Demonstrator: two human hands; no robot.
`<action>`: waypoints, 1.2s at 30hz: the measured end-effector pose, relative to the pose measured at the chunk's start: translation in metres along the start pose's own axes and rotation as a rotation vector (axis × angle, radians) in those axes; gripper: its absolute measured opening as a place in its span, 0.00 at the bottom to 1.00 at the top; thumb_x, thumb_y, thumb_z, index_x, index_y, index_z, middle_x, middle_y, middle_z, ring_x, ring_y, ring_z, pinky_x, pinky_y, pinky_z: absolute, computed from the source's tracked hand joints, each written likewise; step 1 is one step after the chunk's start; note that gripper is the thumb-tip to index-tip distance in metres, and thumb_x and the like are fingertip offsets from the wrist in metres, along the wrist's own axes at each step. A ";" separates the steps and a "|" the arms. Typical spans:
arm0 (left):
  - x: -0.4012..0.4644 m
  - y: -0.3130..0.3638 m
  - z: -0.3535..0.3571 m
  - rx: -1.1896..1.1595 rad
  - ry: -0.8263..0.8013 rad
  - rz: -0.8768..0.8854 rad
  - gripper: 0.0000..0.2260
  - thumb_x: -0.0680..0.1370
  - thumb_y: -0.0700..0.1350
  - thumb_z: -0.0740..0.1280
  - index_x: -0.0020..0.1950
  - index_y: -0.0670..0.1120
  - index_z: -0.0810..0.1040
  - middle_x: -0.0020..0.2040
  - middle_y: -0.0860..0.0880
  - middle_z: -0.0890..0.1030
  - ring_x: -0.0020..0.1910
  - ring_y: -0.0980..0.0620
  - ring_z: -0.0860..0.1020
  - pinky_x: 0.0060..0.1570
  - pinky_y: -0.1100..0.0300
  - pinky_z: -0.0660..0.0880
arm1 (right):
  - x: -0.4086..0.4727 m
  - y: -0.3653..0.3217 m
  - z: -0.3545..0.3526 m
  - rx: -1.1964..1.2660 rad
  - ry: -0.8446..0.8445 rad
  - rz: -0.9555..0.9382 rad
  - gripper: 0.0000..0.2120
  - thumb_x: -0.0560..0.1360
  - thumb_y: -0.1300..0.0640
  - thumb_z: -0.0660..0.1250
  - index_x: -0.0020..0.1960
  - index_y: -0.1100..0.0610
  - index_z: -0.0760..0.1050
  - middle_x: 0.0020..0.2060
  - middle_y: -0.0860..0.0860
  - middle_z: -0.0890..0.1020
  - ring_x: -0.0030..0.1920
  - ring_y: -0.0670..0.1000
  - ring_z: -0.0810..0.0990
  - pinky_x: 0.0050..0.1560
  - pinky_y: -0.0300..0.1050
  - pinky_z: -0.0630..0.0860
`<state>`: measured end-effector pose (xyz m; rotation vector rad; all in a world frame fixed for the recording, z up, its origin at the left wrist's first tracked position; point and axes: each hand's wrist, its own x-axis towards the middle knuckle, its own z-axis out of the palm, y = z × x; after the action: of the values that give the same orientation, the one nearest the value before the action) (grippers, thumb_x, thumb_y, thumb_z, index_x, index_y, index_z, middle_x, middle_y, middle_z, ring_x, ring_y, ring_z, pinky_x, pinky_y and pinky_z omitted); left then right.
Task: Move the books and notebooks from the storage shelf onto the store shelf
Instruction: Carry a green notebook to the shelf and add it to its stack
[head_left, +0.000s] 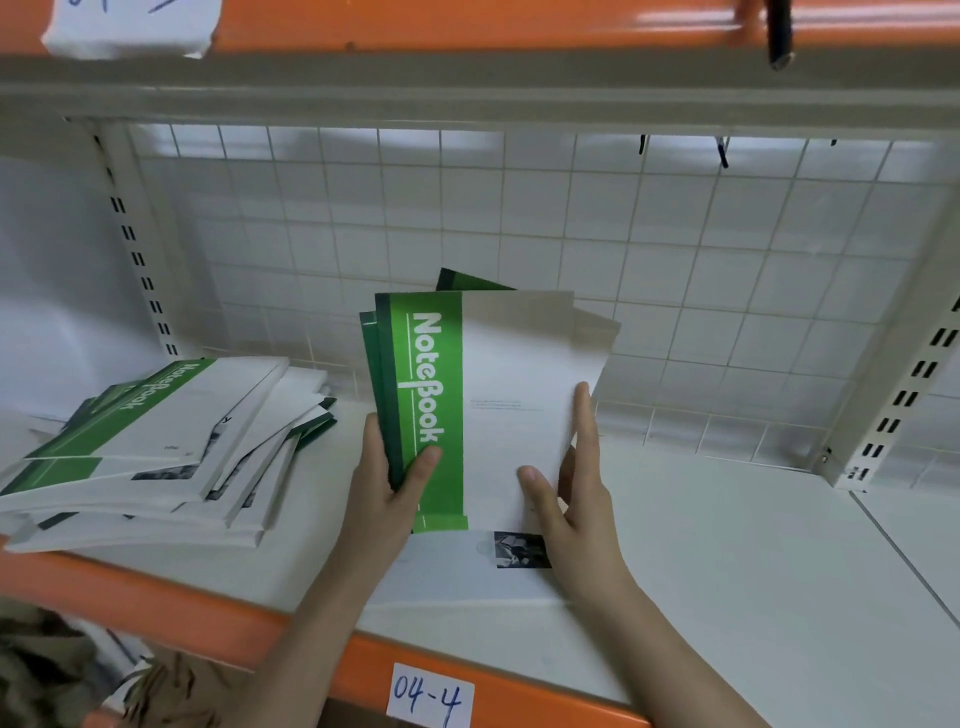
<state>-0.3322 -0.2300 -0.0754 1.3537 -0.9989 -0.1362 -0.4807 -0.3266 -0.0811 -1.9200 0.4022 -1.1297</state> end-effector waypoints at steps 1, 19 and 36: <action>0.001 -0.001 0.000 0.027 0.009 0.014 0.12 0.77 0.51 0.66 0.56 0.57 0.66 0.50 0.68 0.78 0.49 0.67 0.78 0.44 0.73 0.73 | 0.001 -0.001 -0.001 -0.001 -0.005 -0.012 0.39 0.80 0.57 0.61 0.71 0.27 0.39 0.57 0.30 0.77 0.54 0.52 0.79 0.56 0.52 0.75; 0.000 -0.015 0.005 0.043 -0.162 -0.137 0.13 0.82 0.42 0.56 0.65 0.55 0.64 0.57 0.65 0.75 0.53 0.73 0.74 0.50 0.78 0.68 | 0.003 0.023 0.000 -0.053 -0.078 0.161 0.13 0.81 0.64 0.56 0.62 0.52 0.61 0.53 0.33 0.74 0.51 0.26 0.73 0.49 0.21 0.65; 0.004 -0.015 0.004 0.176 -0.194 -0.197 0.15 0.81 0.37 0.59 0.65 0.50 0.62 0.56 0.60 0.75 0.51 0.74 0.73 0.48 0.80 0.67 | 0.002 0.022 -0.001 -0.132 -0.101 0.203 0.13 0.81 0.64 0.56 0.65 0.60 0.61 0.49 0.49 0.79 0.48 0.51 0.77 0.44 0.26 0.70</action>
<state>-0.3260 -0.2396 -0.0865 1.6226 -1.0563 -0.3394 -0.4777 -0.3415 -0.0977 -1.9901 0.6134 -0.8892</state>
